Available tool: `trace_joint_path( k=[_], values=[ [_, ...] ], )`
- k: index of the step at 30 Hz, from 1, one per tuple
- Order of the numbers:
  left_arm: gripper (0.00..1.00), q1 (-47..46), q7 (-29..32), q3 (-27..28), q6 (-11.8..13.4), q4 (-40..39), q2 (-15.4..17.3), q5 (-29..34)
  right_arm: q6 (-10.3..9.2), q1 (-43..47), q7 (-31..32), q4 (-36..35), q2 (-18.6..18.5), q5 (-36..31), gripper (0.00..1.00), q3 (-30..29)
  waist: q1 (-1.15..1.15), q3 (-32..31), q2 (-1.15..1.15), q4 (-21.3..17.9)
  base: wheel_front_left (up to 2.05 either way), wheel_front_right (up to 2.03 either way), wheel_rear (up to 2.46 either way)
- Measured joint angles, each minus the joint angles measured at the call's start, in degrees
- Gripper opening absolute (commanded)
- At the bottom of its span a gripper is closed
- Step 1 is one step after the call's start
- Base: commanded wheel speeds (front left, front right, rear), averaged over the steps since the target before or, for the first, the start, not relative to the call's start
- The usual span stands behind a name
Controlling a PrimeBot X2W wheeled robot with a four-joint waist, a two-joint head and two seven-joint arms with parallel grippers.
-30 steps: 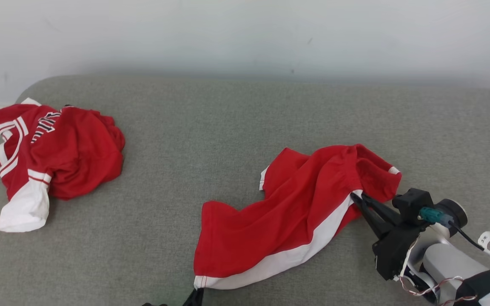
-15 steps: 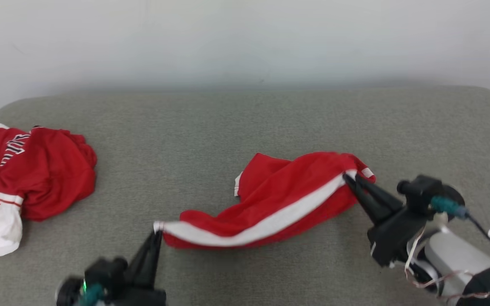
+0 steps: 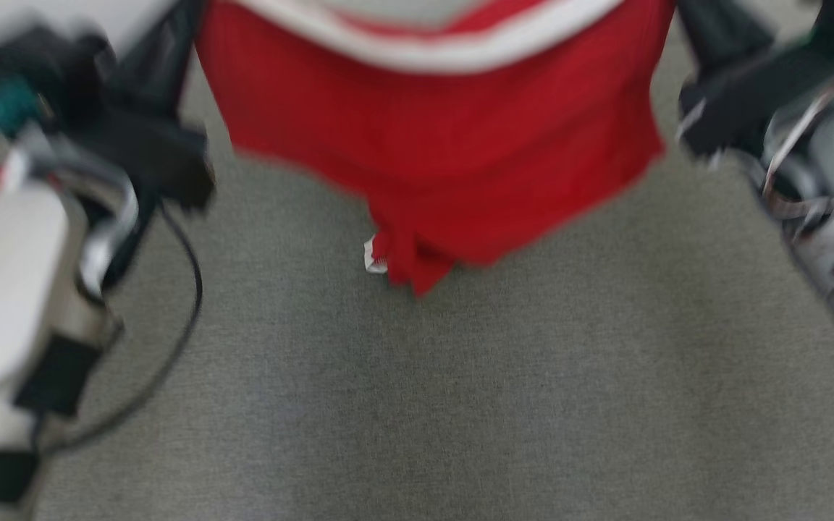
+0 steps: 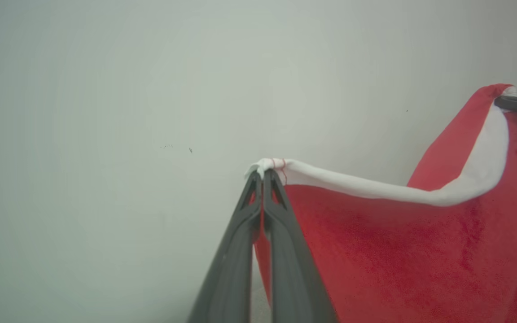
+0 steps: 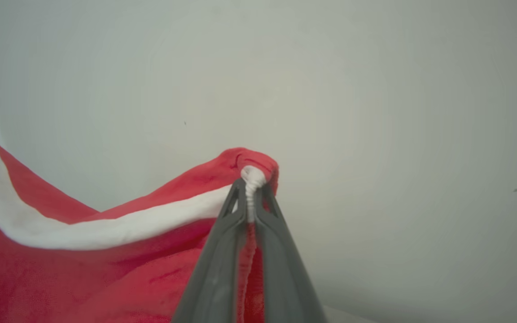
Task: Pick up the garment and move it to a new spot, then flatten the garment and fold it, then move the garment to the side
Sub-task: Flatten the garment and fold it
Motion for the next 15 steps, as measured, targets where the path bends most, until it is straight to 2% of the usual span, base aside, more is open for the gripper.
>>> trace_joint_path(
  k=[3,4,7,15],
  values=[
    [0.0,-11.0,1.3,-1.6,0.0,3.1,0.1,-2.5,0.0,-8.9,1.7,2.6,0.7,1.6,0.0,-1.0,0.0,3.4,0.0,-0.3,0.0,0.0,0.0],
    [0.0,-11.0,1.3,-1.6,0.0,3.1,0.1,-2.5,0.0,-8.9,1.7,2.6,0.7,1.6,0.0,-1.0,0.0,3.4,0.0,-0.3,0.0,0.0,0.0],
    [0.0,-21.1,1.8,-3.5,0.0,7.0,0.2,-3.7,0.0,-16.7,2.7,5.8,1.3,3.1,0.0,-2.4,0.0,6.7,0.0,-0.6,0.0,0.0,0.0],
    [0.0,-44.0,0.6,-7.7,0.0,16.8,0.8,-3.8,0.0,-33.0,3.6,13.1,2.3,5.7,0.0,-2.8,0.01,14.7,0.01,-1.7,0.0,0.0,0.0]
  ],
)
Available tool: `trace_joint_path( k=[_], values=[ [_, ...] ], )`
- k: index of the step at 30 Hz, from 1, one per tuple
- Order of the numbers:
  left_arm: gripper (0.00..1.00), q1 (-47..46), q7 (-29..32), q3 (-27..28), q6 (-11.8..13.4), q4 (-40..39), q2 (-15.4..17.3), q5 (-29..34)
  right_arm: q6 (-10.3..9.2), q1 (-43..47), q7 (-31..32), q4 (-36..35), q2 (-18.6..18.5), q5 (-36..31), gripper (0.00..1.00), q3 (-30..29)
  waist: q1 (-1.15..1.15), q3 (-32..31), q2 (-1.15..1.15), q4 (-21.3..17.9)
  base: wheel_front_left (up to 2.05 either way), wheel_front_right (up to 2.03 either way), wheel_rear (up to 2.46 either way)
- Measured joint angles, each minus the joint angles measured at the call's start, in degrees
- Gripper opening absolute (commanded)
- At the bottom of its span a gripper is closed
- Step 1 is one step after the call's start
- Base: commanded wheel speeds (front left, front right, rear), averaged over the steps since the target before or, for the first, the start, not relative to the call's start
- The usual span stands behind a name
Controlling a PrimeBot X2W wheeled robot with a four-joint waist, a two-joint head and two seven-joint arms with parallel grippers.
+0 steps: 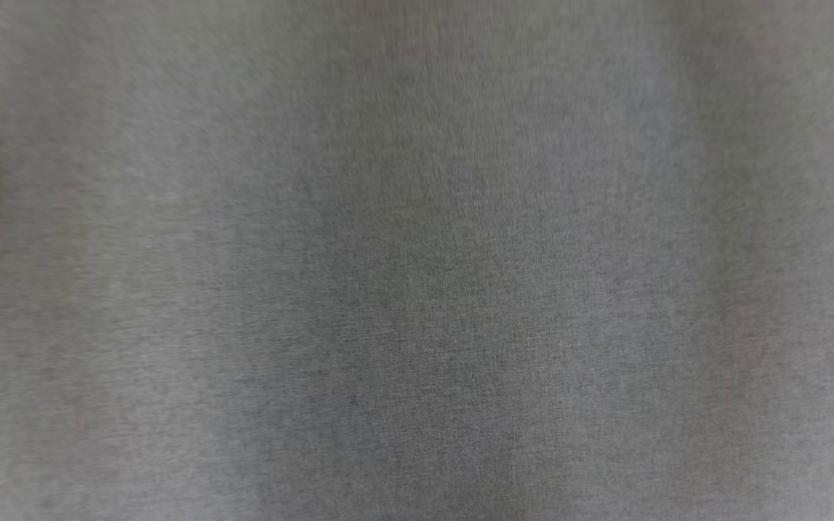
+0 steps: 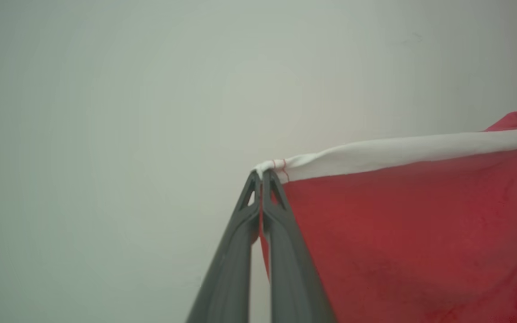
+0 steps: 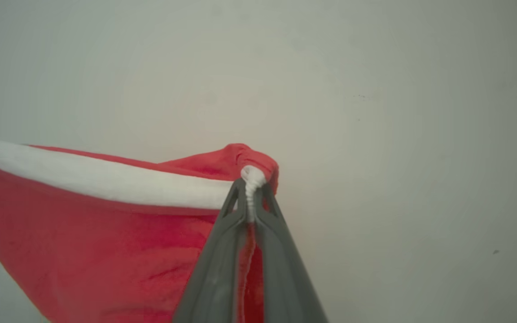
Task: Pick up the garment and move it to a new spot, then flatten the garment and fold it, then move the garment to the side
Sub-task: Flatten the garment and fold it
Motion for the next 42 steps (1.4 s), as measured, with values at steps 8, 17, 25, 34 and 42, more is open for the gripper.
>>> trace_joint_path(
  k=[8,17,25,34,42],
  values=[
    [0.0,-10.3,-3.6,-5.6,0.0,8.3,-1.0,-2.2,0.0,-8.0,-1.2,4.8,-0.2,0.3,0.0,3.2,0.0,5.9,0.0,-1.0,0.0,0.0,0.0],
    [0.0,-8.5,-9.2,-11.5,0.0,11.9,-0.4,-7.7,0.0,-6.0,-2.6,3.1,-1.9,4.5,0.0,10.0,-0.01,7.9,0.0,-1.5,0.0,0.0,0.0],
    [0.0,6.0,-14.4,-14.3,0.2,7.4,3.0,-13.5,0.0,6.1,-6.2,-5.9,-7.6,10.8,0.0,17.4,-0.02,4.2,-0.01,-1.4,0.0,0.0,0.0],
    [0.0,37.5,-16.0,-9.6,9.8,-12.8,9.3,-18.1,0.0,27.6,-11.8,-18.0,-15.3,16.4,0.0,22.3,-0.04,-3.6,-0.02,-1.6,0.0,0.0,0.0],
    [0.0,65.3,-16.1,-5.4,18.7,-32.5,13.1,-18.6,0.0,46.0,-14.2,-24.3,-18.3,18.6,0.0,20.8,-0.05,-9.9,-0.03,-1.9,0.0,0.0,0.0]
  ],
)
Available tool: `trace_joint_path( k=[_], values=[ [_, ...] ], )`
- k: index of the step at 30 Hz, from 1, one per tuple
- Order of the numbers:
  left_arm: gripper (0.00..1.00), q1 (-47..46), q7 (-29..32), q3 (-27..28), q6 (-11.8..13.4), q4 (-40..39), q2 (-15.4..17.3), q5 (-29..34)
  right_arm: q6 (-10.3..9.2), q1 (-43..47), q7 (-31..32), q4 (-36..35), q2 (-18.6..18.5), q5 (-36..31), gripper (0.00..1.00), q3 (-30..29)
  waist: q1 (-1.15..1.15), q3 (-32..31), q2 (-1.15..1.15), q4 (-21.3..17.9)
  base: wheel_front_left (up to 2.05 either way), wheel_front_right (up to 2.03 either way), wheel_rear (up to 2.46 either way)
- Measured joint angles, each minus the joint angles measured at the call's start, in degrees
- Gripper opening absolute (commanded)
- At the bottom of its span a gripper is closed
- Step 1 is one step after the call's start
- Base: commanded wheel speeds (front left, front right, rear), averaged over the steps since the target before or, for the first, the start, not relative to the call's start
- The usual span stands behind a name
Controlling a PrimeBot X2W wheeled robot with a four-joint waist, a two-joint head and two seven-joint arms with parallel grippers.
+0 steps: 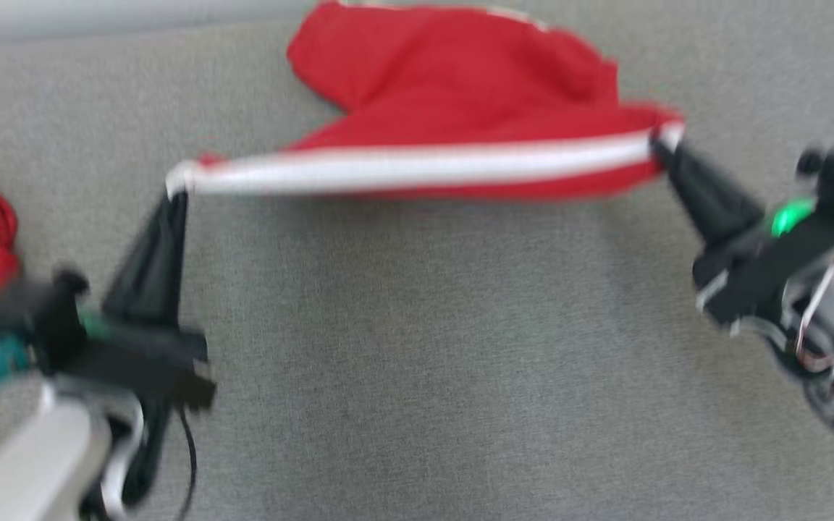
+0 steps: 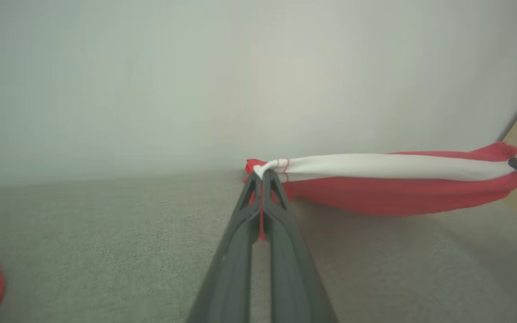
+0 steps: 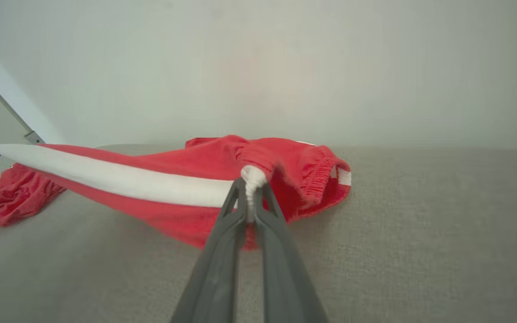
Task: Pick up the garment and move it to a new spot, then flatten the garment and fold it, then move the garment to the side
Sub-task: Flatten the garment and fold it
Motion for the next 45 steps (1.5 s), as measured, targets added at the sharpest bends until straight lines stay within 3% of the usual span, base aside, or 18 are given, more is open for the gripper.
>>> trace_joint_path(
  k=[5,8,17,28,34,39,45],
  values=[
    [0.0,11.7,0.0,1.9,2.4,-4.0,-0.5,1.2,0.01,9.5,-0.5,-2.4,-0.1,-1.2,0.0,-1.7,0.0,-2.8,0.0,-0.2,0.0,0.0,0.0],
    [0.0,17.3,0.0,2.7,2.4,-4.2,-1.8,2.7,0.01,15.1,-0.5,-3.2,0.1,-1.5,0.0,-3.2,0.01,-4.3,0.0,-0.2,0.0,0.0,0.0],
    [0.0,29.2,0.0,6.8,-0.6,-1.4,-7.1,4.7,0.02,33.4,-0.7,-4.5,1.0,-3.6,0.0,-9.3,0.01,-8.0,0.0,1.3,0.0,0.0,0.0],
    [0.0,39.6,0.0,11.2,-3.1,0.9,-12.0,8.7,0.04,50.5,0.5,-8.9,4.9,-6.1,0.0,-16.8,0.02,-11.3,0.0,2.3,0.0,0.0,0.0],
    [0.0,38.8,0.0,11.6,-4.9,0.8,-11.3,12.1,0.02,52.3,2.9,-13.0,6.9,-8.4,0.0,-21.4,0.02,-11.4,0.01,1.3,0.0,0.0,0.0],
    [0.0,31.2,3.7,10.5,-6.7,-0.2,-8.6,14.9,0.01,51.9,5.3,-15.6,8.9,-9.6,0.0,-24.5,0.02,-10.9,0.01,-0.1,0.0,0.0,0.0],
    [0.0,18.7,10.0,9.5,-10.5,1.3,-5.1,17.6,0.01,47.5,7.3,-16.9,12.2,-10.4,0.0,-26.9,0.03,-9.2,0.02,-2.2,0.0,0.0,0.0]
  ],
)
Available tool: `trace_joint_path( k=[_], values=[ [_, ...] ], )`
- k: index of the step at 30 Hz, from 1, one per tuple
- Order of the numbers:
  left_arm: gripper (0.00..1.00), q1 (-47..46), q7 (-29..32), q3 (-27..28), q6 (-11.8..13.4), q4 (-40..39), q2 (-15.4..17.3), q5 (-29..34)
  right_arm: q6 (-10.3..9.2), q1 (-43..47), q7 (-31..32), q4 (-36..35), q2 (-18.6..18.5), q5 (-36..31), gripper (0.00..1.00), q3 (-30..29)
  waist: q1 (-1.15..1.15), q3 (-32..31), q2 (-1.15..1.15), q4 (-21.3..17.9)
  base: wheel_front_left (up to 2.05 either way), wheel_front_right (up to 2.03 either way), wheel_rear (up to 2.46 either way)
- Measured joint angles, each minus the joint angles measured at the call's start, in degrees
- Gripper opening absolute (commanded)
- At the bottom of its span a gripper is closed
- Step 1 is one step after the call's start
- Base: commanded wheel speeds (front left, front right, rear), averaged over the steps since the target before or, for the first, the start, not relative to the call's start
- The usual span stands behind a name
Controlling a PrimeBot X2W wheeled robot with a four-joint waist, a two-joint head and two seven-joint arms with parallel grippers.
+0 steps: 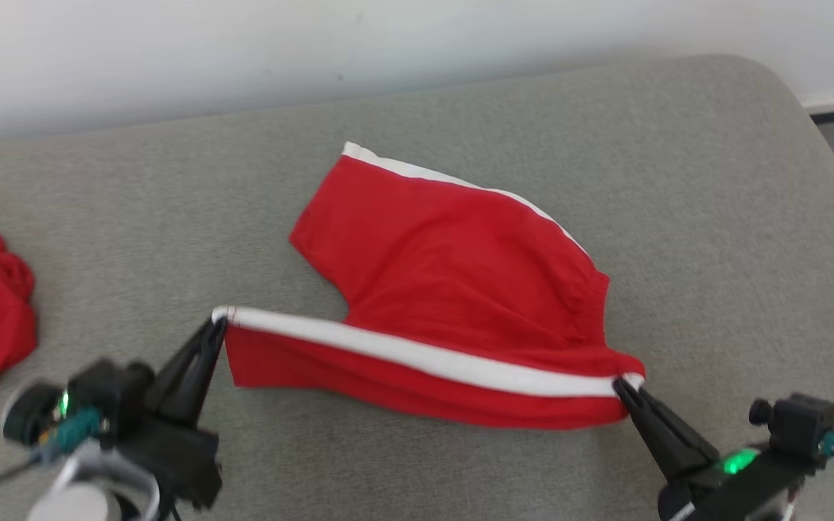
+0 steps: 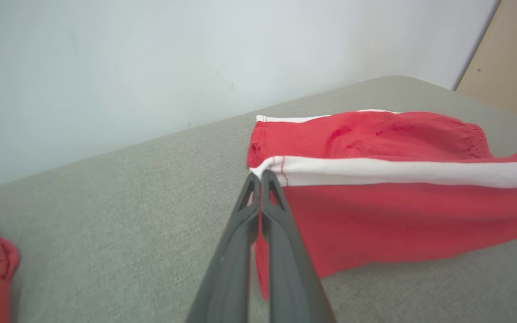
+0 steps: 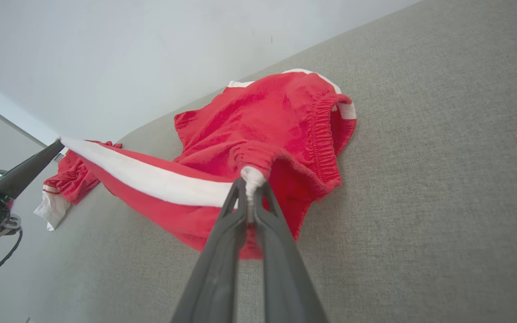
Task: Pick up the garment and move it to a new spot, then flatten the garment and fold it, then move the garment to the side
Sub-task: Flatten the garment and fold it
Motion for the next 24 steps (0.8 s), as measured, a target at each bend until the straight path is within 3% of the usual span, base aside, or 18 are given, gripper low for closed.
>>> trace_joint_path(
  k=[11,24],
  values=[
    [0.0,-23.1,10.9,-3.6,-6.6,9.3,2.8,3.3,-0.01,-13.5,-0.8,7.3,6.6,-1.1,0.0,3.1,0.01,5.3,0.01,-5.7,0.0,0.0,0.0],
    [0.0,-44.5,15.0,-11.6,-8.1,24.3,2.8,4.0,-0.01,-28.4,-5.5,17.0,11.0,0.4,0.0,6.8,0.0,11.0,0.01,-11.6,0.0,0.0,0.0]
  ],
)
